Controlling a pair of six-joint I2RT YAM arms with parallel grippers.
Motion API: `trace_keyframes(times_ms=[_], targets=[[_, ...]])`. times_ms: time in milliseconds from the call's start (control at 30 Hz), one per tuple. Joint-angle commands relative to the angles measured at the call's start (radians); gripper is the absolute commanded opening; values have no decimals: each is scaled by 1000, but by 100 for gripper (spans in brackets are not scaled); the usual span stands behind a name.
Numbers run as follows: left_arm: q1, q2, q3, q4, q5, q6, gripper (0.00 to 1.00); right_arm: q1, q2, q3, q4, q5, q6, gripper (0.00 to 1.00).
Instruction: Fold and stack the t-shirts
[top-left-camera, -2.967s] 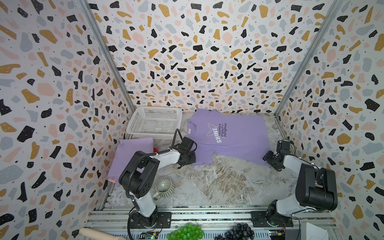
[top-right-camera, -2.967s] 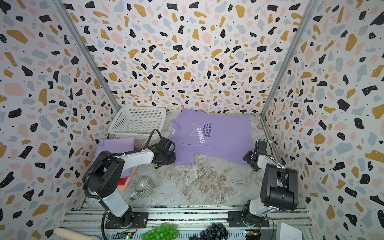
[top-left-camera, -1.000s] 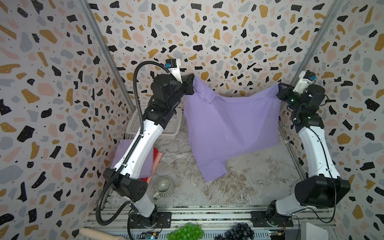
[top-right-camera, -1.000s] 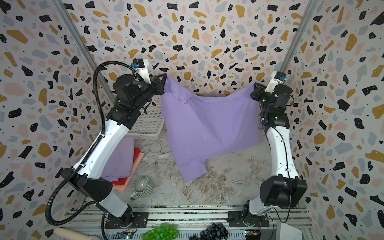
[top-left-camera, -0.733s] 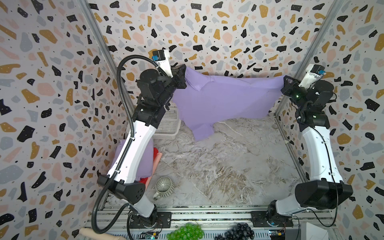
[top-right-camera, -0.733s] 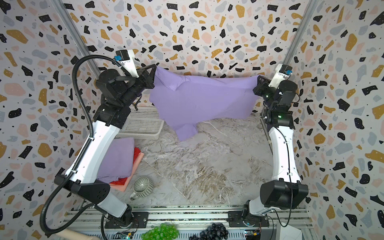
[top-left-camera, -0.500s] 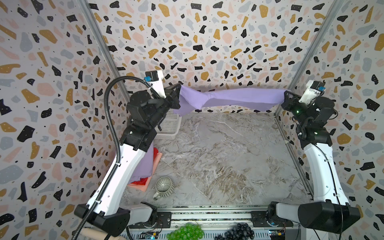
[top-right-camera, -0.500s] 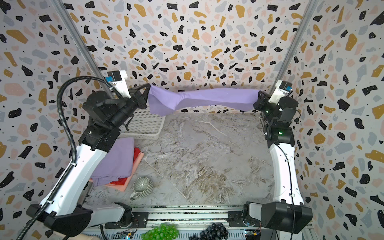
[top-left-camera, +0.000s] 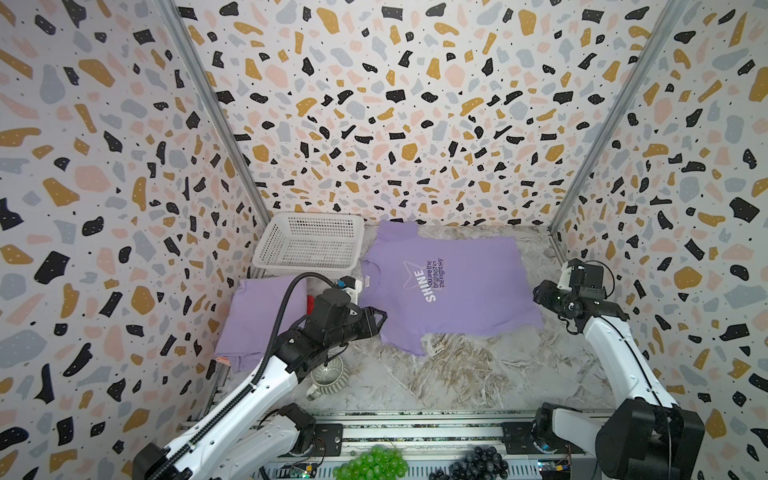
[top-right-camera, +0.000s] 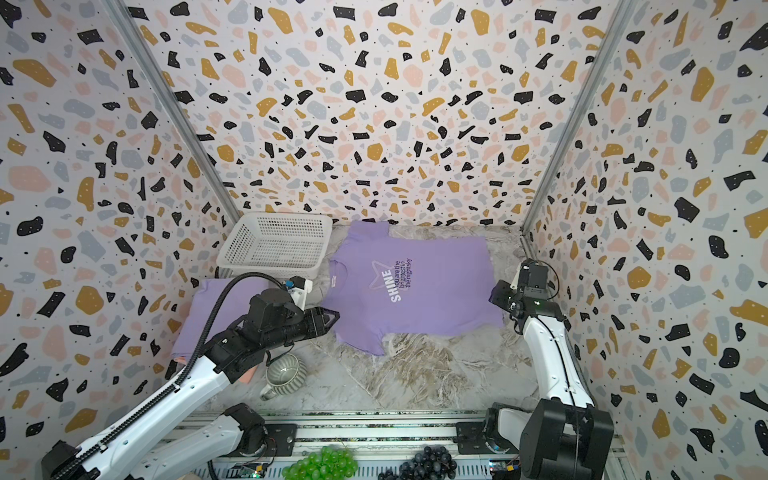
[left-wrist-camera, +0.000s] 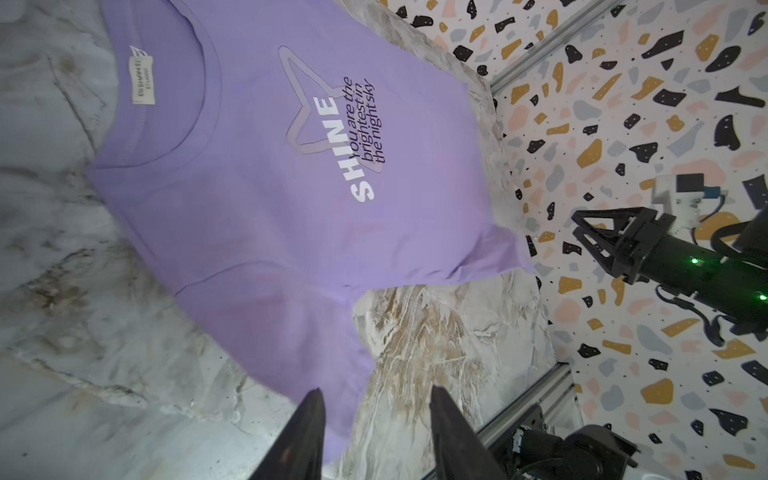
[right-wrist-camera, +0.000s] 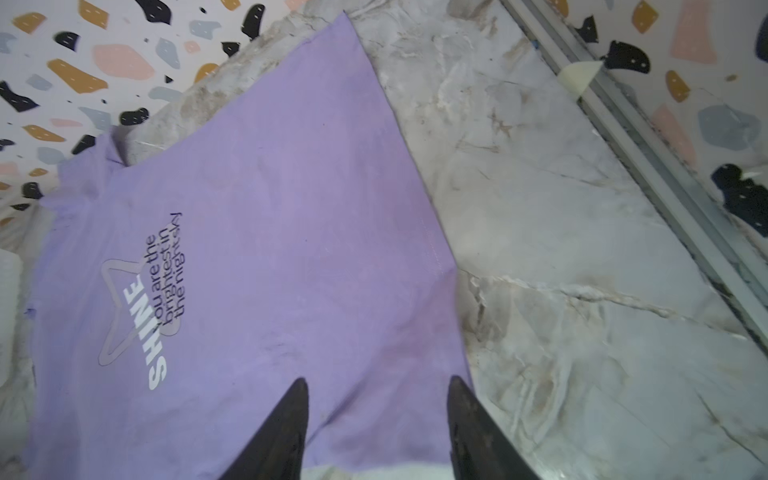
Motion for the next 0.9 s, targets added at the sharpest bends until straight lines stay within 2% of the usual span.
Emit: trace_keyframes(times_ms=[0,100,333,467,600,733,867], targets=[[-5,24,125,-3,31,30,59,-7,-37,59,-21,28,-16,59],[-5,121,198,-26,19,87,61,-3,-17,78,25,-31,-11,59],[-5,390,265,77,-23,168,63,81,75,-10,312,-239,92,59],[-4,556,311,127,-56,245,64,156,202,-28,420,-243,126,59],[-5,732,342,185,-104,289,64,179,348,-11,507,-247,123,60],[-3,892,437,166,-177,330,64,181,500,62,525,-270,101,58],[6,987,475,169,-229,331,64,183,612,132,481,-261,69,58]])
